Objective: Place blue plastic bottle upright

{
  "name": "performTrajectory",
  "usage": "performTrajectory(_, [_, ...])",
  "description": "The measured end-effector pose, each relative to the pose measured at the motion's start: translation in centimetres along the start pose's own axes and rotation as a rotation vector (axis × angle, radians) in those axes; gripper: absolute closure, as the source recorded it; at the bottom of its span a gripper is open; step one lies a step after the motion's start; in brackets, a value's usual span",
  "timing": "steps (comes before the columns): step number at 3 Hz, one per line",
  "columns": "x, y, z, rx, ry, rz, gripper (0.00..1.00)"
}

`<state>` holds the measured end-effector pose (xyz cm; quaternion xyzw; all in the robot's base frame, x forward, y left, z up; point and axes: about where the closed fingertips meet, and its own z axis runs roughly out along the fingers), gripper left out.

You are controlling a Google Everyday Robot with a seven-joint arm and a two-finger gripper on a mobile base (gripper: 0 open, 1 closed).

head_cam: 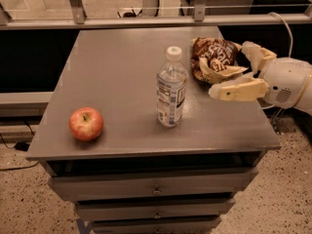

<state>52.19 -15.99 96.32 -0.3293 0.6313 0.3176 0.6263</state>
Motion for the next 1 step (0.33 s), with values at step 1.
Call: performTrajectory(1, [0.41,0.82,1.08,-0.004,-0.003,0.0,0.0])
